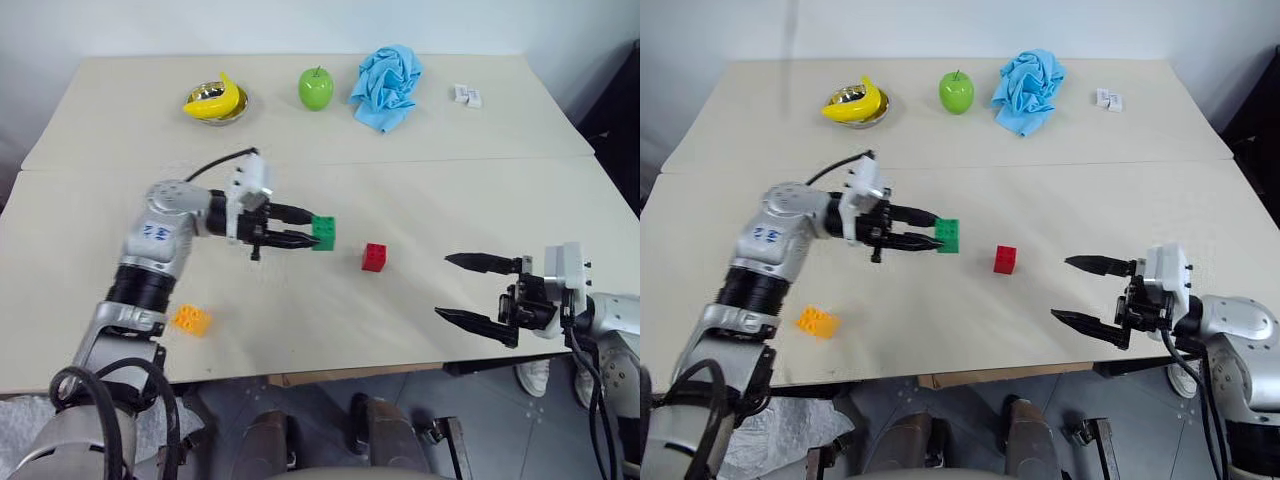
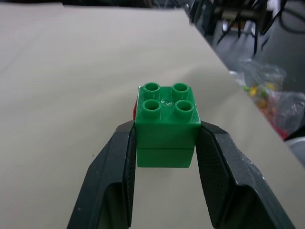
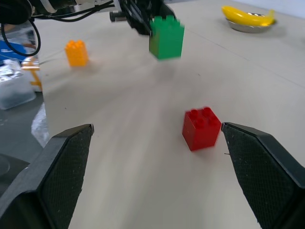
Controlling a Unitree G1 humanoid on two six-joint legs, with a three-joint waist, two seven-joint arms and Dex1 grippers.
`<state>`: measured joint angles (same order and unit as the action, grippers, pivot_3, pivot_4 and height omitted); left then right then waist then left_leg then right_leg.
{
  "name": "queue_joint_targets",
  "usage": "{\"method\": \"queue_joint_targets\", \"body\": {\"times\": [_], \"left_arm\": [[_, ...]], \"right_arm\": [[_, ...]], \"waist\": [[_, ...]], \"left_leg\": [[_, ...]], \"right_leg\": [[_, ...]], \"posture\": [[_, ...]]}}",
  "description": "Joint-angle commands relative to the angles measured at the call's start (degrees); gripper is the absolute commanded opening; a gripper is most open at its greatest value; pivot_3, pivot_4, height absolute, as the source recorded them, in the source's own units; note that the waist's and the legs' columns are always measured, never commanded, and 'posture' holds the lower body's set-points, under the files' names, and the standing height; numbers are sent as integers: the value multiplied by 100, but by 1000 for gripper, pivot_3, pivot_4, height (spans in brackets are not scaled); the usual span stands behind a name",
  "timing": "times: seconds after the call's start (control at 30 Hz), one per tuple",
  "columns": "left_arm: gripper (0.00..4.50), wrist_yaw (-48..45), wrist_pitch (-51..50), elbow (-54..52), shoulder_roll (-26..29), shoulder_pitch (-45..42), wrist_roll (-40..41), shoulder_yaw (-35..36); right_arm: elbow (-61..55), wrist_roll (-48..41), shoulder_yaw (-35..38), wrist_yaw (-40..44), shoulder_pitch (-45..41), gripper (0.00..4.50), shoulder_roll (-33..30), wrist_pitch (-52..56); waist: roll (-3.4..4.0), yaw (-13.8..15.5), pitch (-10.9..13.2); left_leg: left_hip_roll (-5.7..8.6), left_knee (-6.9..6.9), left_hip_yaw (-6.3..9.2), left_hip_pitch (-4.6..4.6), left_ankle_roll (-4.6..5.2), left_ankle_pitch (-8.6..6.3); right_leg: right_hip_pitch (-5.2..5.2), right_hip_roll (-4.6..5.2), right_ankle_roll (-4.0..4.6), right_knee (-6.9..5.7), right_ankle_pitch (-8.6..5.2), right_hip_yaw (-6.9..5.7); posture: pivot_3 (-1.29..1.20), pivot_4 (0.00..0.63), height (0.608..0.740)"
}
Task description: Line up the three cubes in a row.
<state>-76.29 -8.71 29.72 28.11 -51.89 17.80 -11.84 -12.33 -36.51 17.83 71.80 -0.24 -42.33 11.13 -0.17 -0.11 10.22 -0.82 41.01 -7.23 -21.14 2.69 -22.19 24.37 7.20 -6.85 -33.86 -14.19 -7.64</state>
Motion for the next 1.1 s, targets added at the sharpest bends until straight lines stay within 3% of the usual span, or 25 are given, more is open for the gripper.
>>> {"method": "queue_joint_targets", "body": {"times": [0.03,0.27,0.73,1.03,1.1], "left_arm": [[1451,-59,567,682,-134,-244,-380,-25],[1451,-51,1524,2004,-423,-591,-871,43],[1451,22,2010,2735,-768,-730,-1200,228],[4293,-330,1985,2523,-595,-792,-1033,510],[4482,-649,1820,2244,-365,-852,-853,668]], "right_arm": [[-196,-105,290,-60,226,4500,59,-199],[-318,-68,345,-190,581,4500,123,-400],[-342,-60,186,-331,604,4500,154,-434],[-297,-116,7,-231,460,4500,118,-356],[-202,-117,-82,-161,314,4500,101,-335]], "waist": [[0,3,0],[0,83,0],[-1,153,0],[-1,145,1],[-1,140,0]], "left_leg": [[-1,0,-1,0,0,0],[2,10,4,-6,3,1],[7,17,10,-10,10,4],[6,16,15,-9,10,4],[5,16,15,-8,10,4]], "right_leg": [[1,0,0,0,0,2],[1,7,-7,-2,4,3],[1,14,-10,-6,6,-1],[1,13,-10,-7,6,0],[1,13,-10,-8,6,0]], "posture": [[0,150,740],[0,150,740],[0,150,740],[0,150,740],[0,150,740]]}}
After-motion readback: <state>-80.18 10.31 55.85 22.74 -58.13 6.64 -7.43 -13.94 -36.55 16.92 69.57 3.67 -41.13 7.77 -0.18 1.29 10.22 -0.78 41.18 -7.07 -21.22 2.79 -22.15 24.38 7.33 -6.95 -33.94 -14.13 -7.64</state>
